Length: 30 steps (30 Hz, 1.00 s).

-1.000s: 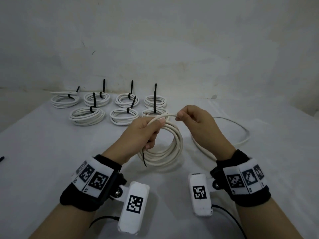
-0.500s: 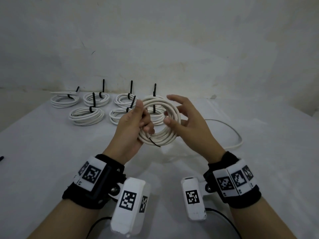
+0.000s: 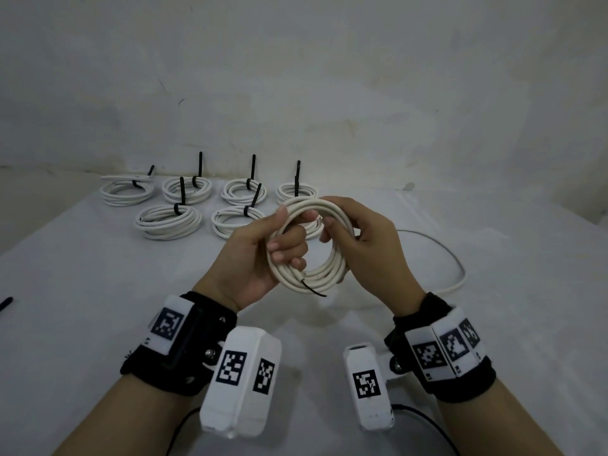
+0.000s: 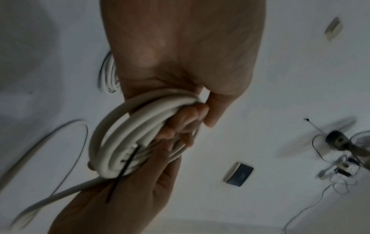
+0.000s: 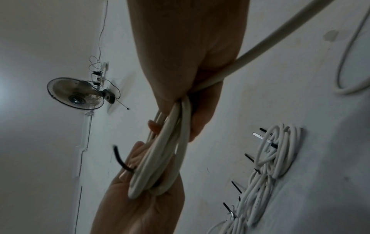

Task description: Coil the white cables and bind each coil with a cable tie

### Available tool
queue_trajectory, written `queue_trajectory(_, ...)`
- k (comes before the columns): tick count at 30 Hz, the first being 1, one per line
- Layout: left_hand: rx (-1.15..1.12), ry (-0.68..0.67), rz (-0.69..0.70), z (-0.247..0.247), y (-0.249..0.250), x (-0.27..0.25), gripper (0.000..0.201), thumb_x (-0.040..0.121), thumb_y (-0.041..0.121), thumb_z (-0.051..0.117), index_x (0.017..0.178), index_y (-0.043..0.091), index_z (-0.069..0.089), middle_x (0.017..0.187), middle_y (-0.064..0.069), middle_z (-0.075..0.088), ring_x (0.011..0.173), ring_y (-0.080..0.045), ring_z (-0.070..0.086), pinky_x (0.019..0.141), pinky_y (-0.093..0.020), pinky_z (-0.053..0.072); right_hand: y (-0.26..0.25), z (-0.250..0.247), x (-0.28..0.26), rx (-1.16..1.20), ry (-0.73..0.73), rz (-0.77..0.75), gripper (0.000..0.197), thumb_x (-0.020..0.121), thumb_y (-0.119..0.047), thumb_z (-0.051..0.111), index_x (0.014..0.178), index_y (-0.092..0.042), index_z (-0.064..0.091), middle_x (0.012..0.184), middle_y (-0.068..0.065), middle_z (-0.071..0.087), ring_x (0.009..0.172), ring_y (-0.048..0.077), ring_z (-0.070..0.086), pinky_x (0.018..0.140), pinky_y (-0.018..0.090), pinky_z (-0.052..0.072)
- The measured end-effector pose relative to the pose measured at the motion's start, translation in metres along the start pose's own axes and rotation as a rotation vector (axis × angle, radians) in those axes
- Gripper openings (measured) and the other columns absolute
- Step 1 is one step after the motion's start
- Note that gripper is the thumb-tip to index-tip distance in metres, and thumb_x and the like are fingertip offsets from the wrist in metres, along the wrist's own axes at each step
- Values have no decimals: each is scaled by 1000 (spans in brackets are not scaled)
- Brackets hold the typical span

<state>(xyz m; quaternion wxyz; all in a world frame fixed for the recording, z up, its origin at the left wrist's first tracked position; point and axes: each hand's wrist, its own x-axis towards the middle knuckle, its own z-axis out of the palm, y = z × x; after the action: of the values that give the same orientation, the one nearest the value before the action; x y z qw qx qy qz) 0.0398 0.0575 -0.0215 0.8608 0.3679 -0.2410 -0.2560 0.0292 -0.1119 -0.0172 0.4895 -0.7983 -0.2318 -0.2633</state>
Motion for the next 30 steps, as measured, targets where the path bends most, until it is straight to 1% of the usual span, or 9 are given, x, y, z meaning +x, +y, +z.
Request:
queue_trajectory(2, 19, 80, 51, 5, -4, 3, 37, 90, 34, 41, 99, 3, 60, 46, 11, 34, 40, -1, 33, 49, -16, 43, -3, -1, -1, 45, -35, 87, 16, 97, -16, 53, 109, -15, 64, 65, 0, 61, 47, 10, 56, 39, 22, 44)
queue_trajectory(5, -6, 193, 167, 8, -4, 6, 39, 94, 36, 32, 97, 5, 56, 45, 9, 31, 38, -2, 31, 48, -16, 43, 1, -9, -1, -16, -125, 157, 18, 99, -29, 47, 100, -18, 62, 59, 4, 57, 38, 12, 50, 41, 22, 42)
queue_trajectory(9, -112, 274, 319, -2, 6, 7, 35, 96, 34, 31, 94, 8, 56, 46, 9, 32, 39, -3, 32, 49, -15, 42, 15, -32, 3, -206, -241, 164, 8, 97, -21, 51, 100, -24, 58, 66, 0, 61, 52, 7, 54, 54, 13, 42)
queue_trajectory(12, -130, 340, 394, -10, 12, 7, 38, 101, 34, 26, 92, 10, 54, 47, 9, 33, 40, -4, 33, 49, -15, 41, 22, -49, 3, -341, -254, 159, 17, 92, -8, 55, 100, -23, 50, 76, -1, 61, 73, 10, 57, 69, 20, 45)
queue_trajectory(15, -129, 397, 431, -13, 13, 8, 41, 103, 36, 23, 91, 12, 54, 47, 9, 34, 42, -4, 35, 50, -16, 42, 19, -56, 3, -370, -286, 150, 21, 90, -3, 57, 91, -23, 52, 78, -5, 62, 73, 6, 57, 73, 24, 46)
queue_trajectory(18, -106, 465, 455, -14, 12, 10, 40, 102, 37, 24, 91, 13, 54, 48, 9, 36, 43, -4, 36, 51, -16, 43, 2, -47, 3, -393, -439, 86, 25, 87, -1, 61, 89, -26, 61, 83, -9, 66, 68, -3, 57, 64, 12, 40)
queue_trajectory(22, -36, 524, 434, -13, 6, 13, 39, 102, 37, 26, 91, 12, 54, 49, 8, 35, 42, -4, 36, 49, -17, 44, -25, -31, 1, -434, -647, -8, 21, 89, -3, 61, 103, -18, 69, 94, -12, 69, 72, -20, 53, 67, 3, 38)
queue_trajectory(27, 155, 492, 346, 5, -9, 13, 37, 102, 35, 28, 96, 11, 55, 55, 3, 37, 46, -6, 39, 48, -17, 43, -47, -23, 4, -504, -671, -153, 14, 89, -10, 63, 98, -21, 61, 94, -9, 71, 85, 0, 62, 74, 19, 47)
queue_trajectory(30, 296, 449, 315, 12, -17, 10, 37, 101, 35, 28, 105, 11, 56, 84, -13, 44, 72, -20, 48, 56, -21, 48, -56, -22, 9, -525, -636, -201, 16, 85, -11, 66, 85, -19, 52, 82, -4, 66, 75, 10, 59, 68, 33, 47)
